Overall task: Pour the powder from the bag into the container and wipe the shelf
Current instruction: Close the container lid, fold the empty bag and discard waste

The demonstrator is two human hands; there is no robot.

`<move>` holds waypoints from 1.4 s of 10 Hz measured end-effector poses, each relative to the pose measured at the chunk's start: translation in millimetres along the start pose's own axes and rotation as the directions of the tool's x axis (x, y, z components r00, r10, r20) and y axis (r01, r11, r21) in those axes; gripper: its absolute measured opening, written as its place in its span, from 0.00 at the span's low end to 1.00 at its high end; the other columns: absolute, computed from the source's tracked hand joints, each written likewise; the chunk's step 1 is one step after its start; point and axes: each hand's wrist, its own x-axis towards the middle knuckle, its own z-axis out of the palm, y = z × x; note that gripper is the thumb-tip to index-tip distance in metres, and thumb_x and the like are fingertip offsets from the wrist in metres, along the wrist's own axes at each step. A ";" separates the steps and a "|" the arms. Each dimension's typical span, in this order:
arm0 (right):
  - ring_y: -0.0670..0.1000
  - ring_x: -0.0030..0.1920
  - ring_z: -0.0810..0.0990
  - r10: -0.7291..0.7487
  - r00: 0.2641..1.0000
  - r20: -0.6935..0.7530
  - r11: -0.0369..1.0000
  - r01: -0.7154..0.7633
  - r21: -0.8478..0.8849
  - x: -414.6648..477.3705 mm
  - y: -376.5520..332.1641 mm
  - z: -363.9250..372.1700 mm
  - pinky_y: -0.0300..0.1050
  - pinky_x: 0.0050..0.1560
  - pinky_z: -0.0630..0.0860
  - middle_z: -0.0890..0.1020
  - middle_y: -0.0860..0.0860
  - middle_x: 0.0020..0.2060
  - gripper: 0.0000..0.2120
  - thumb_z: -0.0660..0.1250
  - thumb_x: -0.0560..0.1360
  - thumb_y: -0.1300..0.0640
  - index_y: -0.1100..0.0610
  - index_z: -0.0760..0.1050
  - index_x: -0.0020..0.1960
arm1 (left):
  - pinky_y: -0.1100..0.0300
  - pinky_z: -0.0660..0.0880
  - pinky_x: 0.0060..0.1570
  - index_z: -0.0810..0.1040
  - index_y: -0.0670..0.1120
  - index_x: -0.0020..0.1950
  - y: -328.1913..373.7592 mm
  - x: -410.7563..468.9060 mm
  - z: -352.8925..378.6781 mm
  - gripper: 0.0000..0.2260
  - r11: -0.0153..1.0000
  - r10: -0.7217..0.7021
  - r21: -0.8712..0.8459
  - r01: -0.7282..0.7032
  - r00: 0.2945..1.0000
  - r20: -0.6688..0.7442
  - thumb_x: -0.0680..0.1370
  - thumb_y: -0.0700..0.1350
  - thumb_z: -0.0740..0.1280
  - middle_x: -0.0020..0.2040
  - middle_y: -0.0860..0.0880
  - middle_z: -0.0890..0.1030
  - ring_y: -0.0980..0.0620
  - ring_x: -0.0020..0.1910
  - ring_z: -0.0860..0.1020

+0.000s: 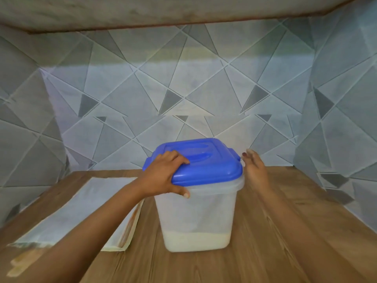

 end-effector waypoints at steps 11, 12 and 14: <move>0.51 0.41 0.84 0.407 0.865 0.292 0.879 -0.459 0.133 22.0 15.3 -0.3 0.48 0.46 0.78 0.85 0.49 0.37 0.33 0.77 0.50 0.36 0.52 0.78 0.50 | 0.52 0.78 0.40 0.73 0.46 0.61 -53.8 -26.9 34.3 0.27 -0.438 -0.656 -0.800 0.409 0.464 0.596 0.71 0.63 0.66 0.57 0.43 0.78 0.44 0.51 0.78; 0.55 0.46 0.78 0.438 0.894 0.091 0.899 -0.437 -0.037 19.8 -7.7 4.5 0.45 0.41 0.75 0.79 0.55 0.52 0.25 0.70 0.70 0.45 0.61 0.75 0.58 | 0.58 0.72 0.35 0.74 0.43 0.51 -56.5 -15.4 15.6 0.19 -0.248 -0.826 -0.854 0.457 0.362 0.433 0.73 0.58 0.67 0.41 0.45 0.74 0.51 0.36 0.72; 0.61 0.62 0.74 0.284 0.954 0.102 0.827 -0.189 -0.529 28.1 -39.9 26.4 0.50 0.55 0.72 0.72 0.60 0.66 0.38 0.67 0.71 0.40 0.65 0.62 0.70 | 0.57 0.72 0.33 0.72 0.39 0.55 -35.1 17.9 -21.2 0.26 0.398 -0.801 -0.468 0.789 0.548 0.241 0.72 0.60 0.67 0.45 0.41 0.77 0.44 0.40 0.77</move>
